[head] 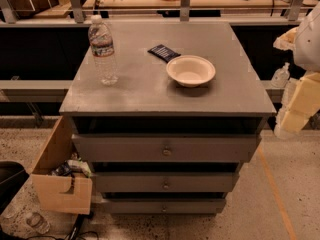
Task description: Open top drawer
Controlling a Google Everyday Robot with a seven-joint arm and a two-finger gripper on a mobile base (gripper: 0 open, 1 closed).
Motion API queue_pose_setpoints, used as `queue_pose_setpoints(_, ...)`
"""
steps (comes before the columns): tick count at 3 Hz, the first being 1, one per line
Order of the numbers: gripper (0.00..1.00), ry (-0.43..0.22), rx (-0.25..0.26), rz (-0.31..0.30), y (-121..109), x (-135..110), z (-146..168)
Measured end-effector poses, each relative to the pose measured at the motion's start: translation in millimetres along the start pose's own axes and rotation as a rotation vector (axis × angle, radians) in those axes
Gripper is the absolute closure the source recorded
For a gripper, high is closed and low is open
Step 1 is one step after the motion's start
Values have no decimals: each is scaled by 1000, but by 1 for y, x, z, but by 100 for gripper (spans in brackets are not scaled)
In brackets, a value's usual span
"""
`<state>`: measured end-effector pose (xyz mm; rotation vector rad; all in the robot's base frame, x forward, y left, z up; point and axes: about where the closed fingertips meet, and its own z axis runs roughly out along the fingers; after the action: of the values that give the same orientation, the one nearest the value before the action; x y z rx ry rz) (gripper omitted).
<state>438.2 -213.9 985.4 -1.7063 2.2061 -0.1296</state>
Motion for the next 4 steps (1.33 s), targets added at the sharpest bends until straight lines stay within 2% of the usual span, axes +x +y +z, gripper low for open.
queue_pose_setpoints(1,0,-4,9,0,1,-2,-1)
queue_pose_setpoints(2,0,-4,31,14,13,-5,12)
queue_pose_setpoints(3,0,-9,119,46,42,-26,28)
queue_pose_setpoints(4,0,13,172,57,66,-49,68)
